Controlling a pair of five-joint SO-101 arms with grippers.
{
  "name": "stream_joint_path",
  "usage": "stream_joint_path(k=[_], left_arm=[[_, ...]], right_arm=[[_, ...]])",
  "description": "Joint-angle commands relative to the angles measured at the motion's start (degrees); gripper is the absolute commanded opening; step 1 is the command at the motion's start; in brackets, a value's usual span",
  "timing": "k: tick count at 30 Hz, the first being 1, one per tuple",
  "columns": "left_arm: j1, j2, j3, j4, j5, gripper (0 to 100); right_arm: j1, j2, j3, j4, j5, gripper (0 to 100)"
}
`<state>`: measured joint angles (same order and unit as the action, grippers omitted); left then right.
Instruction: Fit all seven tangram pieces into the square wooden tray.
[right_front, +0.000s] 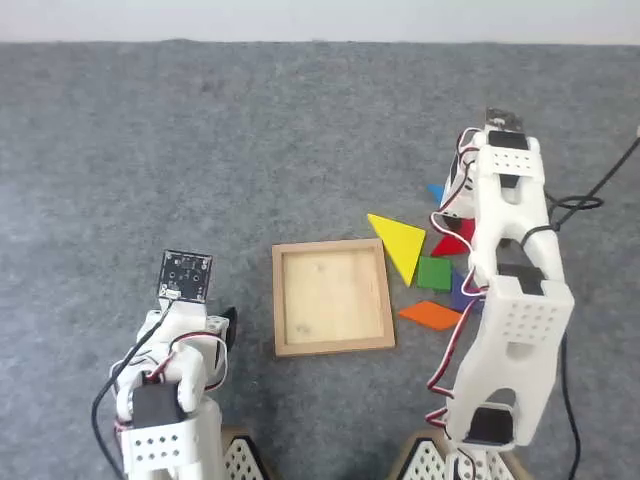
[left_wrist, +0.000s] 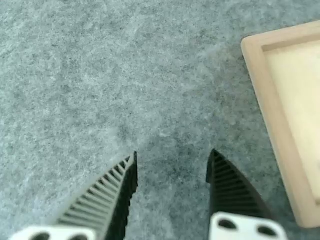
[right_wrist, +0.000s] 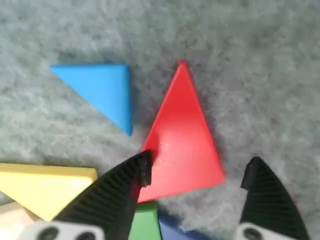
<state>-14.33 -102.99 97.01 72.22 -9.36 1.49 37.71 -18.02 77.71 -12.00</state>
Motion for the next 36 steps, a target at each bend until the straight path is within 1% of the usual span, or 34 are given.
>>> stream_joint_path(k=[1, 2, 6, 16, 19, 24, 26, 30, 31, 36], left_arm=[[0.09, -1.14, -0.48, 0.26, -0.44, 22], [0.09, -1.14, -0.48, 0.26, -0.44, 22], [0.09, -1.14, -0.48, 0.26, -0.44, 22], [0.00, -1.14, -0.48, 0.26, -0.44, 22], [0.00, -1.14, -0.48, 0.26, -0.44, 22], [0.00, -1.14, -0.48, 0.26, -0.44, 22], [0.00, -1.14, -0.48, 0.26, -0.44, 22], [0.00, -1.14, -0.48, 0.26, -0.44, 22], [0.00, -1.14, -0.48, 0.26, -0.44, 22], [0.09, -1.14, -0.48, 0.26, -0.44, 22]], right_arm=[[-0.75, 1.80, -1.49, -1.19, -0.79, 30.3], [-0.84, 2.24, -1.49, -1.10, -1.14, 30.3], [-0.57, 3.12, -1.49, -0.66, -8.44, 30.3], [-1.36, 3.21, -1.49, -0.13, -17.32, 30.3], [-1.45, 3.12, -1.49, -0.31, -18.73, 30.3], [-1.36, 3.12, -1.49, -1.19, -18.37, 30.2], [-1.27, 3.12, -1.49, -1.27, -18.29, 26.4], [-1.36, 3.03, -1.49, -1.45, -15.65, 4.6], [-1.27, 3.03, -1.49, -1.45, -15.21, 0.7], [-1.27, 2.77, -1.93, -0.92, -15.12, 0.6]])
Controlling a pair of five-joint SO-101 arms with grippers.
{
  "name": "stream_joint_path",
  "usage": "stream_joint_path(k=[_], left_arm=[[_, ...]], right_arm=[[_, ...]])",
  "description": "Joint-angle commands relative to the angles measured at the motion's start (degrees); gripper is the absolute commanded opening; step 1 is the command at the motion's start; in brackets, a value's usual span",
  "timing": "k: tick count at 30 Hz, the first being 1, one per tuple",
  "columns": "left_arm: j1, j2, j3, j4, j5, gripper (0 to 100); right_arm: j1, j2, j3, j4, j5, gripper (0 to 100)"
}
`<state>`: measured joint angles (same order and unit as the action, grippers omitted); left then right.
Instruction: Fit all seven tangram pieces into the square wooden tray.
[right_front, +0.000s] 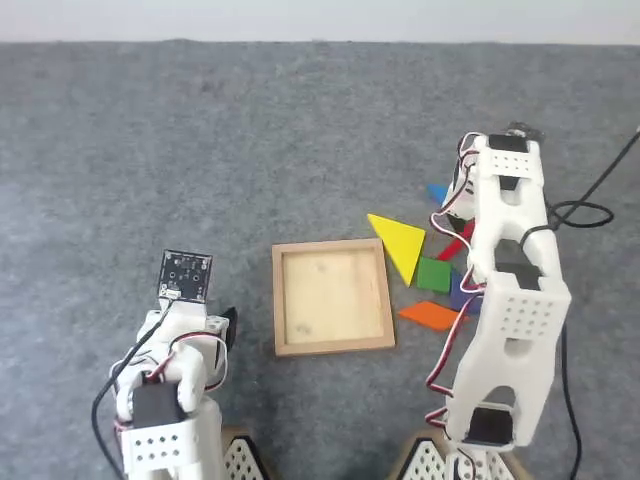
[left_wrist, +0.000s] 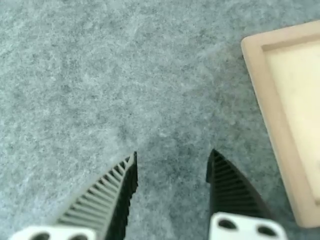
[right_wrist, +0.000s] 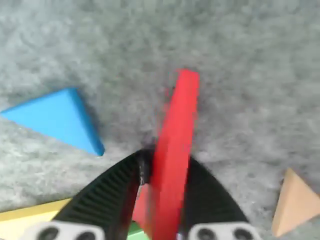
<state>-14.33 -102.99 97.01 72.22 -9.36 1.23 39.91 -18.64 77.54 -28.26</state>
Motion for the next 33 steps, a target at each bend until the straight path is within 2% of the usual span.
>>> stream_joint_path(k=[1, 12, 20, 26, 33], left_arm=[[0.09, -1.14, -0.48, 0.26, -0.44, 22], [0.00, -1.14, -0.48, 0.26, -0.44, 22], [0.00, -1.14, -0.48, 0.26, -0.44, 22], [0.00, -1.14, -0.48, 0.26, -0.44, 22], [0.00, -1.14, -0.48, 0.26, -0.44, 22]], right_arm=[[-1.01, 0.22, -1.67, -0.31, 1.23, 0.7], [-1.63, -13.93, -4.13, 8.13, 3.08, 0.7], [-8.92, -31.52, -3.08, 14.46, 2.81, 0.7], [-10.51, -48.57, 14.24, 4.53, 3.34, 0.6], [-13.14, -67.82, 49.05, -18.95, 6.15, 0.6]])
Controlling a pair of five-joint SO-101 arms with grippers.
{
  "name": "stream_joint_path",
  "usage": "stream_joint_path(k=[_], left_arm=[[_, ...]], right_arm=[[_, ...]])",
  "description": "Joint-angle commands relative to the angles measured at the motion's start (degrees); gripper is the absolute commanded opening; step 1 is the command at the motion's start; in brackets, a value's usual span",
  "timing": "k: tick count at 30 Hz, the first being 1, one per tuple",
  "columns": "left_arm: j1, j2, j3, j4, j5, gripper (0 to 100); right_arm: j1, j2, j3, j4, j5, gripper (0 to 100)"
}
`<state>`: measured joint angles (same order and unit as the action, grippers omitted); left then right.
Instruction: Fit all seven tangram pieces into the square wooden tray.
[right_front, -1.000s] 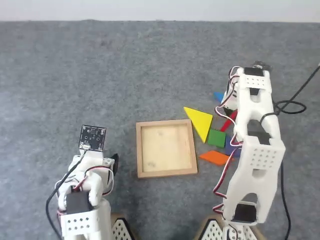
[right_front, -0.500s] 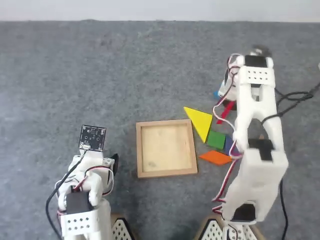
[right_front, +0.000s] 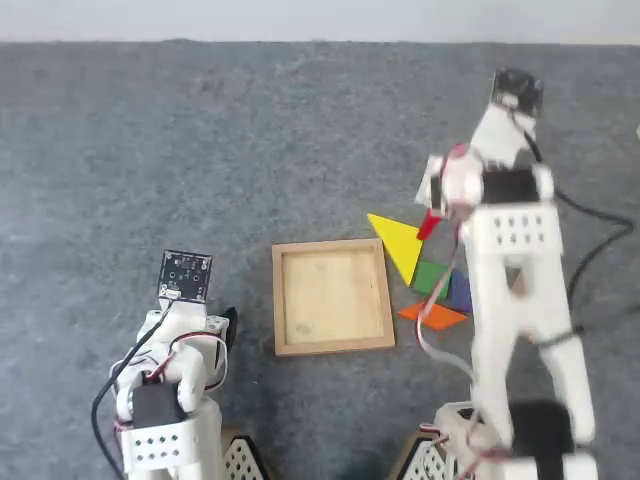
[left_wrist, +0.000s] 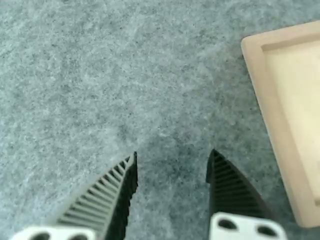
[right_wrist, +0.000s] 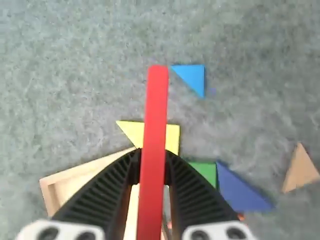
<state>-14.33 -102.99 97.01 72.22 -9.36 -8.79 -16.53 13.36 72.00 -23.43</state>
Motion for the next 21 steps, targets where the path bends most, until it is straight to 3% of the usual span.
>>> stream_joint_path(k=[1, 9, 15, 21], left_arm=[[0.00, -1.14, -0.48, 0.26, -0.44, 22], [0.00, -1.14, -0.48, 0.26, -0.44, 22], [0.00, -1.14, -0.48, 0.26, -0.44, 22], [0.00, -1.14, -0.48, 0.26, -0.44, 22]], right_arm=[[-4.62, -12.70, 20.57, -16.75, 1.23, 0.6], [-20.62, -3.65, 24.97, -31.87, -2.37, 0.6], [-21.23, 10.51, 17.93, -31.87, -6.59, 0.6], [-22.11, 13.85, 16.18, -31.87, -8.44, 0.6]])
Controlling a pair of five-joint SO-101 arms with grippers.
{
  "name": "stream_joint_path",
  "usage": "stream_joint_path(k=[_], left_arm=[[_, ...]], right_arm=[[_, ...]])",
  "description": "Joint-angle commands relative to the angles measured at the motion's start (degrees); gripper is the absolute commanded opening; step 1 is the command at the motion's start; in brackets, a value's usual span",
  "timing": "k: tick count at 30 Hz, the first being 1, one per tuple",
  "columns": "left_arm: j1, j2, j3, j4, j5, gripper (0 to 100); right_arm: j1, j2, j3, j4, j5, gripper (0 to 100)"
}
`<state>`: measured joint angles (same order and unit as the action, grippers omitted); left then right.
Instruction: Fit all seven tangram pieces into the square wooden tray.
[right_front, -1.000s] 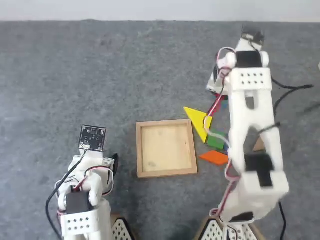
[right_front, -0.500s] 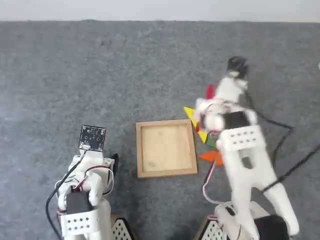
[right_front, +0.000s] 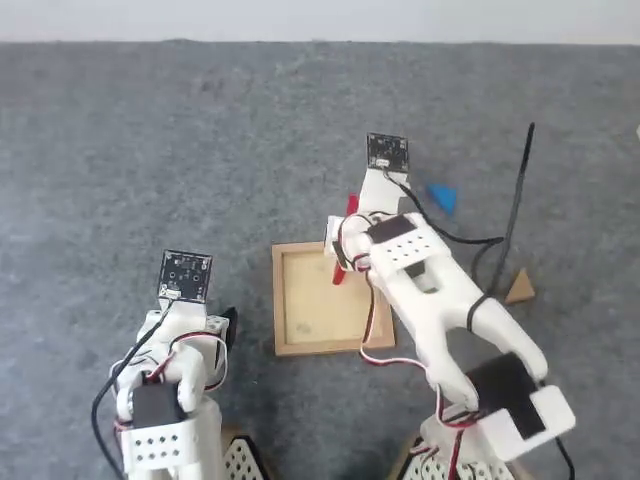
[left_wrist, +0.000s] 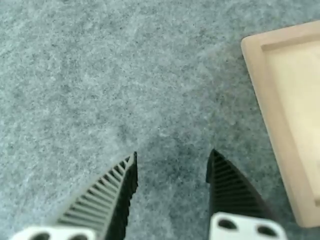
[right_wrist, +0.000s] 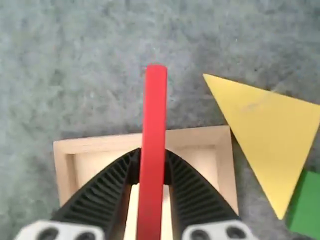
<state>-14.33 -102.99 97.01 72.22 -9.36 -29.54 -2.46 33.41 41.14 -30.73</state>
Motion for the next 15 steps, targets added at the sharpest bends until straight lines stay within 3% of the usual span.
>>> stream_joint_path(k=[1, 5, 10, 15], left_arm=[[0.00, -1.14, -0.48, 0.26, -0.44, 22], [0.00, -1.14, -0.48, 0.26, -0.44, 22], [0.00, -1.14, -0.48, 0.26, -0.44, 22], [0.00, -1.14, -0.48, 0.26, -0.44, 22]], right_arm=[[-1.80, 0.04, -3.78, -1.36, -1.14, 0.7], [-3.38, 0.13, -3.16, -1.36, -0.88, 1.8], [-4.53, 0.22, -2.37, -1.01, -0.79, 13.6], [-4.09, 0.22, -1.76, -0.92, -0.79, 14.4]])
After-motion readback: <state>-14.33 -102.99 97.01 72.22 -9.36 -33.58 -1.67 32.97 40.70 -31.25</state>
